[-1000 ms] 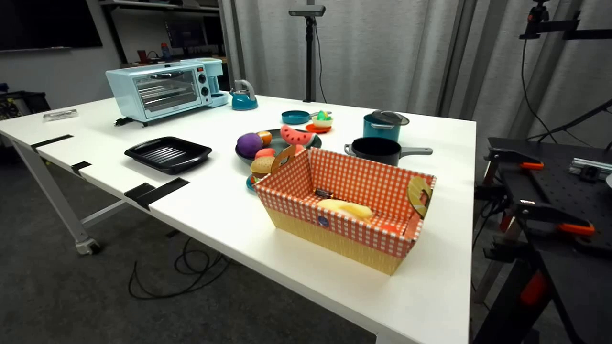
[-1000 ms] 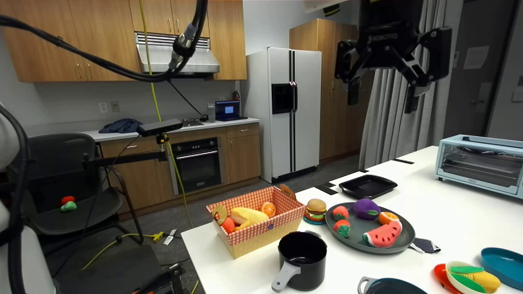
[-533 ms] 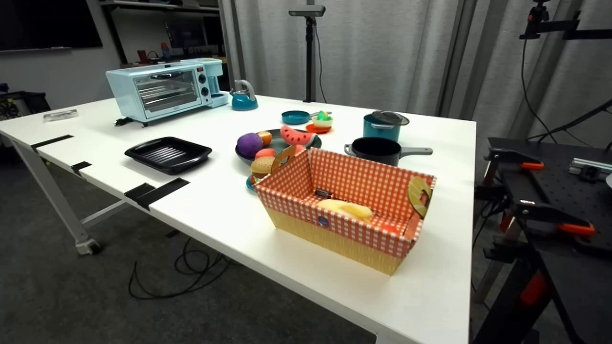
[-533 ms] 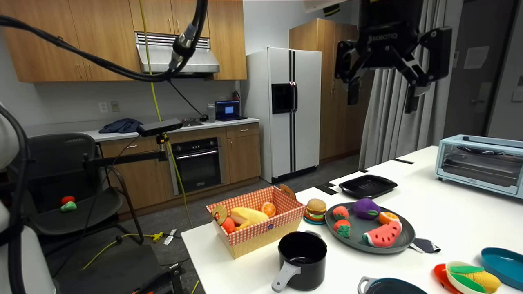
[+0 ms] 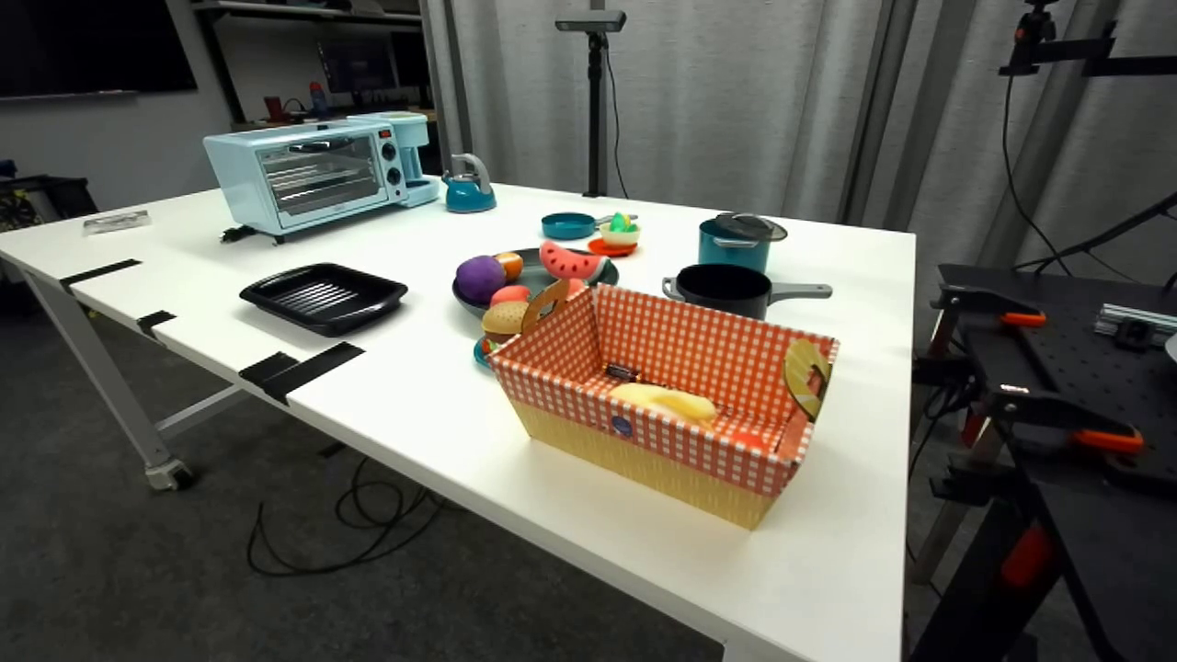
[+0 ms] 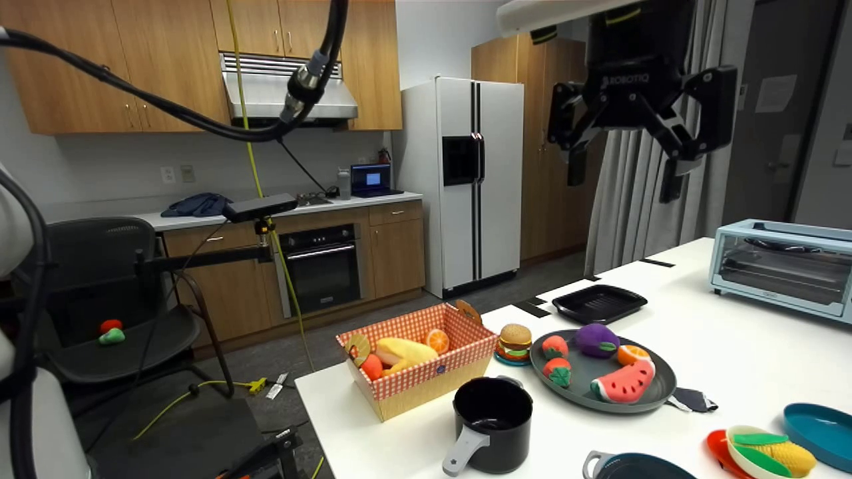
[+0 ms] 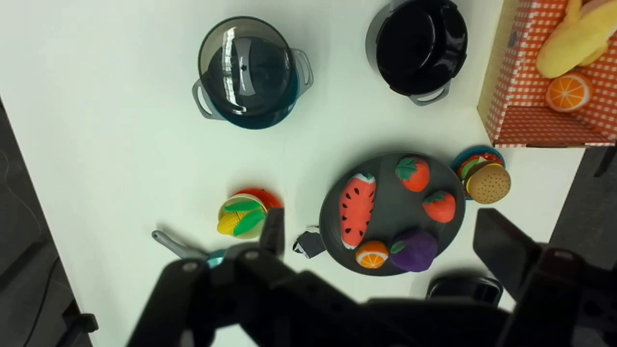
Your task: Transfer the lid from the blue pot to the black pot
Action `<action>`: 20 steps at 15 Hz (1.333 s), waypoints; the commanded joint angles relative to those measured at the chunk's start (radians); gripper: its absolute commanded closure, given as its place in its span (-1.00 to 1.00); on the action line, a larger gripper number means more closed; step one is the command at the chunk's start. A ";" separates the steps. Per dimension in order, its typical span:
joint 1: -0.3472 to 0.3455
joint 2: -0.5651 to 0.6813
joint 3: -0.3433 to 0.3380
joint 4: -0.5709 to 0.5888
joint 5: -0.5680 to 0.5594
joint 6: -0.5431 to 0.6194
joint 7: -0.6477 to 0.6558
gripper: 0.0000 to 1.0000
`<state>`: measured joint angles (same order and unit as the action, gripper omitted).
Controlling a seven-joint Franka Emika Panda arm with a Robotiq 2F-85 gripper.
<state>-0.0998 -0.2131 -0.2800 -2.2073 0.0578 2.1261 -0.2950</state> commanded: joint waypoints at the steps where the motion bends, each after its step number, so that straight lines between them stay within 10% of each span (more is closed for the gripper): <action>1: -0.042 0.061 0.009 0.027 -0.021 -0.001 0.006 -1.00; 20: -0.164 0.251 -0.006 -0.123 -0.027 0.227 -0.229 -1.00</action>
<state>-0.2310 0.0501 -0.2864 -2.2880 0.0354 2.3000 -0.4584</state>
